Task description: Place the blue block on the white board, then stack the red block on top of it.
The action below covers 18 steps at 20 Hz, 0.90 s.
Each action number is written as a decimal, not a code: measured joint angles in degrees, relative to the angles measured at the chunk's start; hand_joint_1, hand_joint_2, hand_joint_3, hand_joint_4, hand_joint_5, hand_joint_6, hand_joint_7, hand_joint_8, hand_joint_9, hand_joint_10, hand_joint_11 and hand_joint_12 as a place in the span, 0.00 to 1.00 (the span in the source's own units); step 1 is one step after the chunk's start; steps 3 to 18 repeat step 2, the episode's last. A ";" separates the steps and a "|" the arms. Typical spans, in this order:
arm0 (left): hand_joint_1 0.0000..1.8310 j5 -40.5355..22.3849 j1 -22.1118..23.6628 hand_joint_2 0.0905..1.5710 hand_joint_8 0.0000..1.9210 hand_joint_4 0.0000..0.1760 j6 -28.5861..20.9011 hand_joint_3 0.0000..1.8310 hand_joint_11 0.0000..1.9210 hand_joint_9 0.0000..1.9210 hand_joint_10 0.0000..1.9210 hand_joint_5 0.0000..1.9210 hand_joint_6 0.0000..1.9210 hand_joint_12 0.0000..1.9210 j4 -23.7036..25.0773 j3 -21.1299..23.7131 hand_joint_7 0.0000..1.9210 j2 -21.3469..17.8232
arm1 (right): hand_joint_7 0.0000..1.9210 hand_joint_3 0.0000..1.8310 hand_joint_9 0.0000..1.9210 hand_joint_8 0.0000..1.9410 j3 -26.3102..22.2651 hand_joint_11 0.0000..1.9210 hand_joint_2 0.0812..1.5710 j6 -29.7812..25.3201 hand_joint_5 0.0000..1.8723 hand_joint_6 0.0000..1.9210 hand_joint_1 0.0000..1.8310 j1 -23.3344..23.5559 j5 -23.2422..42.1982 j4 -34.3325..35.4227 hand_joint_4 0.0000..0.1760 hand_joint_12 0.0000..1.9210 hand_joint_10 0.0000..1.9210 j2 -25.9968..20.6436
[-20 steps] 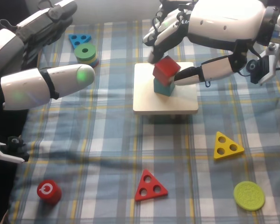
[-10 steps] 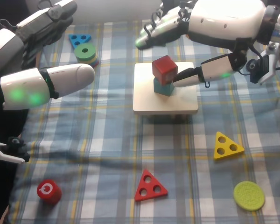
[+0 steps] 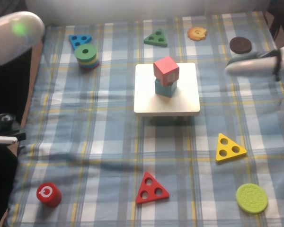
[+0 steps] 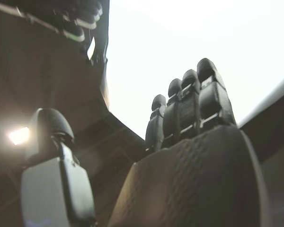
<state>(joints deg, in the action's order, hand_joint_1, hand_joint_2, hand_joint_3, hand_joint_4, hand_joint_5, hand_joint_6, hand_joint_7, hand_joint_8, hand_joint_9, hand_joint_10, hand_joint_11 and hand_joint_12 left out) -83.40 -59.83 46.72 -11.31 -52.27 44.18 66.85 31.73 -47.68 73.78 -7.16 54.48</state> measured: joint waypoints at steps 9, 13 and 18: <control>0.08 -4.83 -0.70 0.76 0.00 0.10 -2.16 0.00 0.06 0.19 0.00 0.09 0.00 0.34 0.52 -0.07 0.14 0.24 | 0.06 0.00 0.11 0.00 -2.16 0.14 0.66 2.75 0.06 0.01 0.33 -3.56 9.31 3.50 0.46 0.07 0.01 -1.44; 0.08 -4.83 -0.70 0.76 0.00 0.10 -2.16 0.00 0.06 0.19 0.00 0.09 0.00 0.34 0.52 -0.07 0.14 0.24 | 0.06 0.00 0.11 0.00 -2.16 0.14 0.66 2.75 0.06 0.01 0.33 -3.56 9.31 3.50 0.46 0.07 0.01 -1.44; 0.08 -4.83 -0.70 0.76 0.00 0.10 -2.16 0.00 0.06 0.19 0.00 0.09 0.00 0.34 0.52 -0.07 0.14 0.24 | 0.06 0.00 0.11 0.00 -2.16 0.14 0.66 2.75 0.06 0.01 0.33 -3.56 9.31 3.50 0.46 0.07 0.01 -1.44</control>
